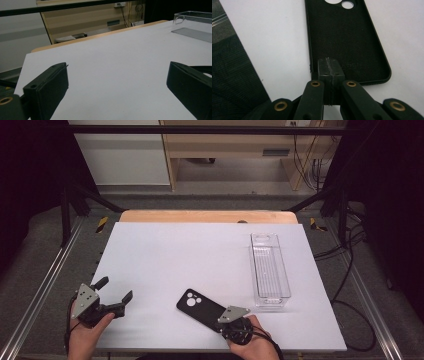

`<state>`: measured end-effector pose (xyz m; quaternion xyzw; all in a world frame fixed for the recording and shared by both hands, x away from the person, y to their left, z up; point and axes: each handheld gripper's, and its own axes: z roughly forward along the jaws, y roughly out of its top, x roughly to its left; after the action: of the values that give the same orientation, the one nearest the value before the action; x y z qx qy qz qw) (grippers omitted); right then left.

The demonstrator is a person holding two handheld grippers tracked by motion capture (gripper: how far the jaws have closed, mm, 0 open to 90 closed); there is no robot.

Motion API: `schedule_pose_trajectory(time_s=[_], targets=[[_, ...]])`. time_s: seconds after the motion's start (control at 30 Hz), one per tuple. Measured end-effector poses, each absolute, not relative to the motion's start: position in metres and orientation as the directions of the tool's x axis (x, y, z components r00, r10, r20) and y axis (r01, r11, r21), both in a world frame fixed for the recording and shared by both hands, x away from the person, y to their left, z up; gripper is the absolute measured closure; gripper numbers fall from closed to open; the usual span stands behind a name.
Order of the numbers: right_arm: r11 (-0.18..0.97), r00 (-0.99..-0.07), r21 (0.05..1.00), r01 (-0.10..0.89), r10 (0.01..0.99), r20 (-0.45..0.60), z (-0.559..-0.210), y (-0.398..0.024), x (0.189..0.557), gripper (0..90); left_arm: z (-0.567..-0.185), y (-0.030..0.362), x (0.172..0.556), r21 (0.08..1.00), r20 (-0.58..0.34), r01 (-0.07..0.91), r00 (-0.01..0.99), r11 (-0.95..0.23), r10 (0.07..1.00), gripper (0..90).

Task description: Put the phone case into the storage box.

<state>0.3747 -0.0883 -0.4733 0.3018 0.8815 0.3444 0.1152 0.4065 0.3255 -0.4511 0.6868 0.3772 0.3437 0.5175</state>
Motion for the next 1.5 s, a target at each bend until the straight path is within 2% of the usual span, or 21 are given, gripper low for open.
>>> schedule_pose_trajectory(time_s=[0.63, 0.83, 0.93, 1.0, 1.17, 1.23, 1.37, 1.5], targets=[[0.589, -0.801, 0.667, 0.457, 0.598, 0.02, -0.472, -0.099, 0.361, 88.1, -0.449, 0.325, 0.406, 0.971, 0.082, 0.157, 0.485, -0.179, 0.871, 4.0], [0.54, -0.807, 0.741, 0.399, 0.591, 0.004, -0.464, -0.102, 0.362, 87.2, -0.449, 0.329, 0.405, 0.973, 0.077, 0.155, 0.48, -0.171, 0.874, 4.0], [0.502, -0.788, 0.768, 0.397, 0.615, 0.005, -0.462, -0.104, 0.365, 82.9, -0.448, 0.328, 0.406, 0.973, 0.078, 0.155, 0.48, -0.171, 0.874, 4.0], [0.474, -0.778, 0.79, 0.39, 0.628, 0.007, -0.461, -0.107, 0.366, 76.2, -0.448, 0.327, 0.406, 0.973, 0.079, 0.155, 0.48, -0.173, 0.874, 4.0], [0.419, -0.745, 0.82, 0.39, 0.667, 0.014, -0.459, -0.108, 0.367, 38.9, -0.448, 0.324, 0.407, 0.971, 0.084, 0.155, 0.486, -0.181, 0.87, 4.0], [0.399, -0.733, 0.813, 0.423, 0.679, 0.048, -0.459, -0.107, 0.37, 26.5, -0.449, 0.324, 0.407, 0.97, 0.088, 0.156, 0.489, -0.186, 0.868, 4.0], [0.407, -0.719, 0.792, 0.454, 0.693, 0.056, -0.465, -0.106, 0.375, 13.2, -0.448, 0.325, 0.406, 0.971, 0.086, 0.156, 0.487, -0.183, 0.869, 4.0], [0.417, -0.724, 0.781, 0.465, 0.687, 0.064, -0.469, -0.104, 0.379, 10.0, -0.448, 0.328, 0.405, 0.973, 0.078, 0.156, 0.481, -0.172, 0.873, 4.0]])
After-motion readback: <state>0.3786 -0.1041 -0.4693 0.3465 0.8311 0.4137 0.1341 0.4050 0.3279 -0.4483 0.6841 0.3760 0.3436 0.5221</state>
